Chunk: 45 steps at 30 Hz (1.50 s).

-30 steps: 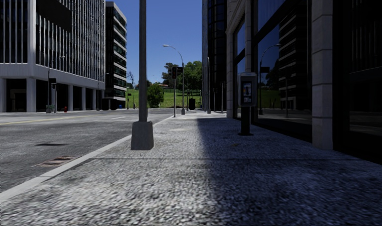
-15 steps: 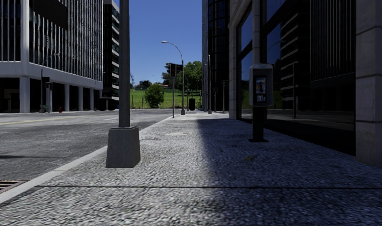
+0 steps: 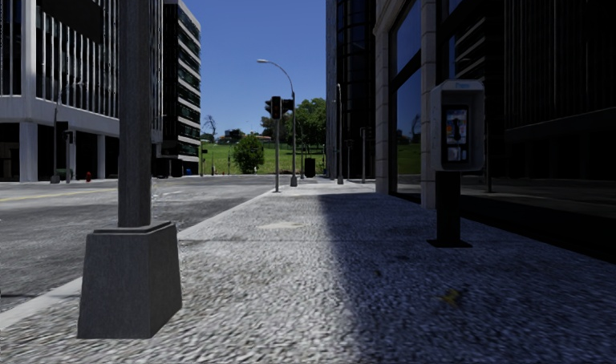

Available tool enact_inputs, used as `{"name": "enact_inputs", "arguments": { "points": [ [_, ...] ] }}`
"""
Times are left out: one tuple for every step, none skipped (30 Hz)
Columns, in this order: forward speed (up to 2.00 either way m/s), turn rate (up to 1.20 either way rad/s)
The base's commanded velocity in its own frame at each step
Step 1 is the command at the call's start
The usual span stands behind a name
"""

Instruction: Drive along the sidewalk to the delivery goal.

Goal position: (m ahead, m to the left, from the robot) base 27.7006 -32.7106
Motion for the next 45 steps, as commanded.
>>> {"name": "enact_inputs", "arguments": {
  "points": [
    [2.00,0.00],
    [2.00,0.00],
    [2.00,0.00],
    [2.00,0.00],
    [2.00,0.00],
    [2.00,0.00],
    [2.00,0.00],
    [2.00,0.00],
    [2.00,0.00],
    [2.00,0.00],
    [2.00,0.00],
    [2.00,0.00],
    [2.00,0.00],
    [2.00,0.00],
    [2.00,0.00],
    [2.00,0.00],
    [2.00,0.00],
    [2.00,0.00],
    [2.00,0.00],
    [2.00,0.00],
    [2.00,0.00],
    [2.00,0.00],
    [2.00,0.00],
    [2.00,0.00],
    [2.00,0.00],
    [2.00,0.00],
    [2.00,0.00],
    [2.00,0.00],
    [2.00,0.00],
    [2.00,0.00],
    [2.00,0.00],
    [2.00,0.00],
    [2.00,0.00],
    [2.00,0.00],
    [2.00,0.00],
    [2.00,0.00],
    [2.00,0.00],
    [2.00,0.00],
    [2.00,0.00],
    [2.00,0.00],
    [2.00,0.00],
    [2.00,0.00],
    [2.00,0.00],
    [2.00,0.00],
    [2.00,0.00]
  ]
}}
